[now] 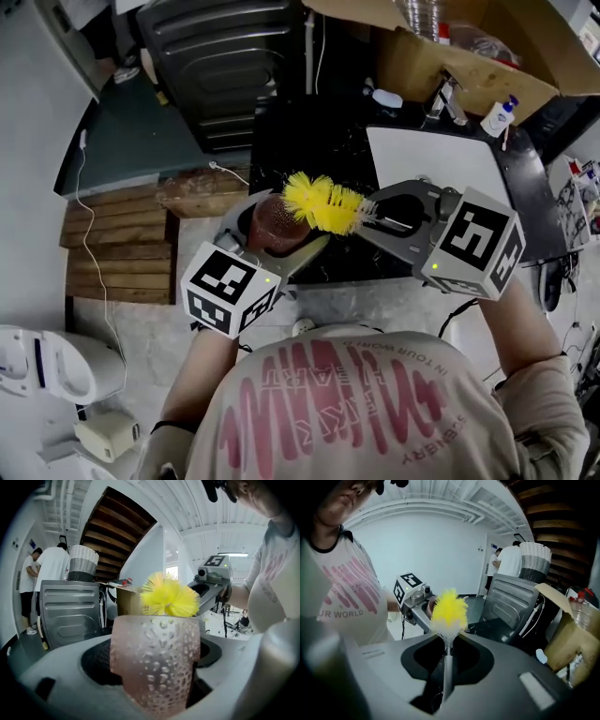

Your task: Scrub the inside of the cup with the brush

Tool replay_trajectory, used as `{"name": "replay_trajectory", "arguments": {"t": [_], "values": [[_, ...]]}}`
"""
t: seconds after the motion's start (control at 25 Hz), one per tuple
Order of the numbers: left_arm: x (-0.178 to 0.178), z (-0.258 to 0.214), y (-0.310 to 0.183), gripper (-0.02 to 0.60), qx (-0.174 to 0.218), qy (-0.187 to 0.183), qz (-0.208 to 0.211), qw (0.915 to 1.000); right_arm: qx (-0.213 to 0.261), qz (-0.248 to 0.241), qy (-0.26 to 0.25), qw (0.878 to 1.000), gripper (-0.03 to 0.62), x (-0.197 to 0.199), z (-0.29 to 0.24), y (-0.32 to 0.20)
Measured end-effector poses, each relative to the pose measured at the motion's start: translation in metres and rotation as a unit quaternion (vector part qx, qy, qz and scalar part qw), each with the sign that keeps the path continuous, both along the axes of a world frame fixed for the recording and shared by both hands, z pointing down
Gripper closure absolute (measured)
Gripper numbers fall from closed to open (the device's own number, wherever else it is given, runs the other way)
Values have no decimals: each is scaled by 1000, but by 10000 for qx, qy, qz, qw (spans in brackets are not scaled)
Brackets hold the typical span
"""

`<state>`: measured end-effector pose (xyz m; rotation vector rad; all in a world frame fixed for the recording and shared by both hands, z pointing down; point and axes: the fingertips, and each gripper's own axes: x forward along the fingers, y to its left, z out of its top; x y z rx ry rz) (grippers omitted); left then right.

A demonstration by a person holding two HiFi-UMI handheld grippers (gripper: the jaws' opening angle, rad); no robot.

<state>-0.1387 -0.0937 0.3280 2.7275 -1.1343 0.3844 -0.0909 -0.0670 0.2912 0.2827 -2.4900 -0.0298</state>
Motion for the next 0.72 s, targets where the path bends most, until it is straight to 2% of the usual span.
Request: {"name": "replay_trajectory", "arguments": {"t": [0.2, 0.4, 0.72], "values": [[-1, 10, 4, 172, 47, -279, 364, 9989, 60, -216, 603, 9979, 530, -12, 11, 5], [4, 20, 3, 170, 142, -746, 583, 9954, 74, -411, 1200, 9919, 530, -13, 23, 3], [13, 34, -1, 170, 170, -1302, 791, 9882, -76, -813, 1738, 9814, 530, -11, 38, 1]]}}
